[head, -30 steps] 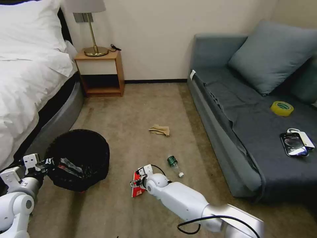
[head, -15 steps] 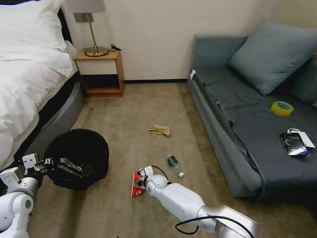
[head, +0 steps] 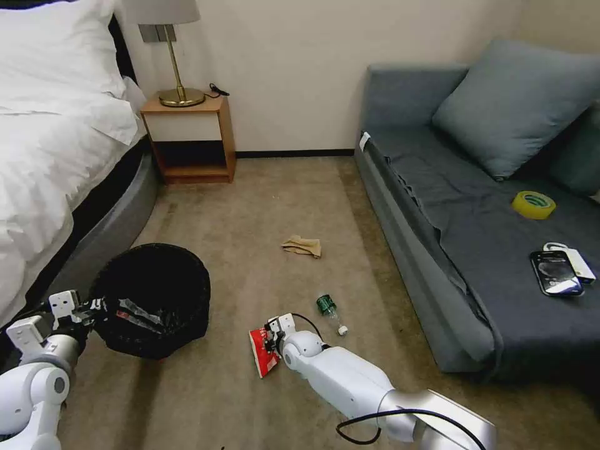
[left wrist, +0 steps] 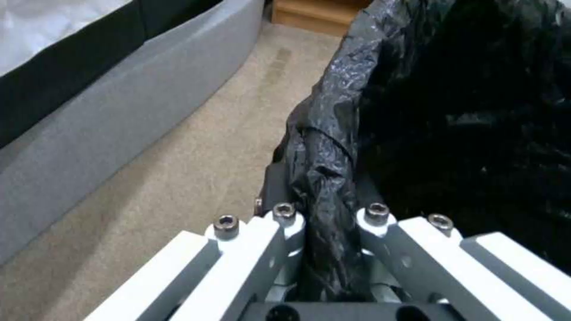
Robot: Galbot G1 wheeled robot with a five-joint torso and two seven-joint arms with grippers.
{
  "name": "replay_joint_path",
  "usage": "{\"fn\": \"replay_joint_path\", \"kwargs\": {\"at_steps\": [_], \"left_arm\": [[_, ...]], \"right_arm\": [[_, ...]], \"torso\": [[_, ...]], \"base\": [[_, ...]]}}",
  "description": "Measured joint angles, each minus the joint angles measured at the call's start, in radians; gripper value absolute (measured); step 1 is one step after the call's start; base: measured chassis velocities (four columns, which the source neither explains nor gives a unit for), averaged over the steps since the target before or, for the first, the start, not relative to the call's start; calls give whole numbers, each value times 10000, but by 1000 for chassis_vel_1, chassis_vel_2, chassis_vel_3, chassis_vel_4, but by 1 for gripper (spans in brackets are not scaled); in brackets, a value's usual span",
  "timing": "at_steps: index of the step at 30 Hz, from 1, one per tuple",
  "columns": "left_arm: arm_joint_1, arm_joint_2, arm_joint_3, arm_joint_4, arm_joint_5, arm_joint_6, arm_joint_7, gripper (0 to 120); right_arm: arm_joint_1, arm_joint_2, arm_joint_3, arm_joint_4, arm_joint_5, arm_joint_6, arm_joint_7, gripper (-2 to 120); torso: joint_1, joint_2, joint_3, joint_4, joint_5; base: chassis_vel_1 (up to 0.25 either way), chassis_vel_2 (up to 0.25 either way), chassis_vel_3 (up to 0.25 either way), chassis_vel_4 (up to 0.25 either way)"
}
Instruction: Pick up the trash bin, then pick up the garbage on the floor and place it into the trash bin.
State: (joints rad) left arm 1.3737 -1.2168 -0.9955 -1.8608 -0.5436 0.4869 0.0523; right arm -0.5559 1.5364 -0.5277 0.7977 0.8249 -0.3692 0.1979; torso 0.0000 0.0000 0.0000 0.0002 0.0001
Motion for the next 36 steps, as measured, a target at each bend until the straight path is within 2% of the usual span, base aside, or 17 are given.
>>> {"fn": "replay_joint_path", "kwargs": {"at_steps": [2, 3, 12, 22, 27, 31, 36], "left_arm": [[-3, -39, 88, -52, 6, 20, -12, 4], [-13, -60, 141, -82, 5, 37, -17, 4], [-98, -125, 665, -172, -73, 163, -102, 4], [-280, -266, 1569, -147, -679, 564, -300, 4], [-336, -348, 1824, -92, -975, 754, -354, 4], [-411, -491, 2123, -59, -1067, 941, -443, 4], [-525, -627, 2338, -123, -1351, 1098, -577, 4]], "right_arm": [[0, -270, 268, 456, 165, 3, 202, 1], [0, -407, 428, 665, 240, 1, 298, 0], [-63, -1574, 1801, 2620, 240, 283, 957, 0], [-53, -2901, 3114, 5959, 354, 1161, 1867, 0], [-119, -3467, 3300, 7092, 678, 1464, 2007, 0], [-131, -4196, 3107, 8556, 837, 1872, 1824, 0], [-131, -4452, 2457, 9818, 805, 2251, 1560, 0]], "torso": [[0, 0, 0, -1, 1], [0, 0, 0, -1, 1], [0, 0, 1, -4, 2], [1, 1, 0, -2, 1], [0, 2, 0, -2, 3], [0, 1, 0, -5, 1], [0, 2, -1, -2, 1]], "base": [[0, 0, 0, 0], [0, 0, 0, 0], [0, 0, 0, 0], [0, 0, 0, 0], [0, 0, 0, 0], [0, 0, 0, 0], [0, 0, 0, 0]]}}
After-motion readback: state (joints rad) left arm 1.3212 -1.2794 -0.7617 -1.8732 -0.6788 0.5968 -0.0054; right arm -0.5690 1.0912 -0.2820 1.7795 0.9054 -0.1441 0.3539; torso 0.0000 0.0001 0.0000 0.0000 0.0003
